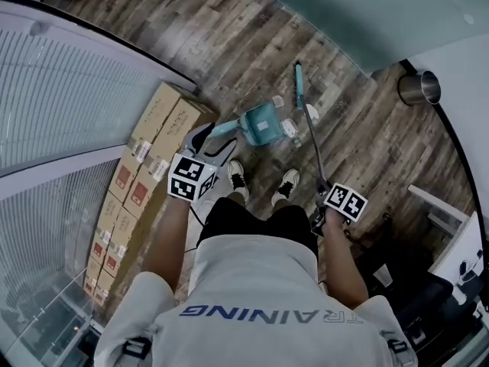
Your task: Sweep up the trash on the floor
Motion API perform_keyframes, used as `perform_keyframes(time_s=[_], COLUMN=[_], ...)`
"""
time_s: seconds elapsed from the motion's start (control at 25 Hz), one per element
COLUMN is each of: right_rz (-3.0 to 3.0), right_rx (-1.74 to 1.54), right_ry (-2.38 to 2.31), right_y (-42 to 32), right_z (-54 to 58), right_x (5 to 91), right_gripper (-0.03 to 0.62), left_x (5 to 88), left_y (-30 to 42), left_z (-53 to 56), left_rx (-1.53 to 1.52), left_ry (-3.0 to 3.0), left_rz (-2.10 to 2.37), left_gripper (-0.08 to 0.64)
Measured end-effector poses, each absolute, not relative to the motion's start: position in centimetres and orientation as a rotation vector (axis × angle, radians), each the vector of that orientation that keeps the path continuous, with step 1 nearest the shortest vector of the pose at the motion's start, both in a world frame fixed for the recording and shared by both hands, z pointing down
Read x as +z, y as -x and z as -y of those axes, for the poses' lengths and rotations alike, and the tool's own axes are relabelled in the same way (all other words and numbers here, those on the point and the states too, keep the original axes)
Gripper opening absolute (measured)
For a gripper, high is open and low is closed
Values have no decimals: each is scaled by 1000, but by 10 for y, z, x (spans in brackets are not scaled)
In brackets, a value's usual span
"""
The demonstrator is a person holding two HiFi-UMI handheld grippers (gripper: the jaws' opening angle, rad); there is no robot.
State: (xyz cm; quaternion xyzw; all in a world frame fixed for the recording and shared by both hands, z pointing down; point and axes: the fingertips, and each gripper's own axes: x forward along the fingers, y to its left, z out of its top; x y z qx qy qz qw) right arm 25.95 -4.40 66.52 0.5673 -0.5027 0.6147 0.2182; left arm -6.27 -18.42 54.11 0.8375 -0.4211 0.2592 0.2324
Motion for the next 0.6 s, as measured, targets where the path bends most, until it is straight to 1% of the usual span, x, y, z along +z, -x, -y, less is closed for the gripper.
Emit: perform_keyframes(time_s=[0.08, 0.16, 0.48, 0.56, 0.6], right_rz=[1384, 1382, 1336, 1317, 1306], right_rx=[1720, 1718, 1700, 1700, 1701], right_ry=[-1594, -1611, -1613, -1611, -1610], right_y=[-255, -252, -255, -258, -260], right_z=[44, 44, 29, 26, 24], right_x=[666, 667, 676, 677, 678], right_gripper=[104, 104, 104, 104, 104], left_x=[560, 578, 673, 688, 694], left_y=[63, 63, 49, 46, 45], left_z=[185, 187, 199, 203, 204], left_rx=[860, 1017, 1400, 1453, 1476], left_ry=[-2339, -2379, -2362, -2346, -2338], left_rz=[1053, 965, 660, 625, 616], left_gripper=[330, 341, 341, 320, 296])
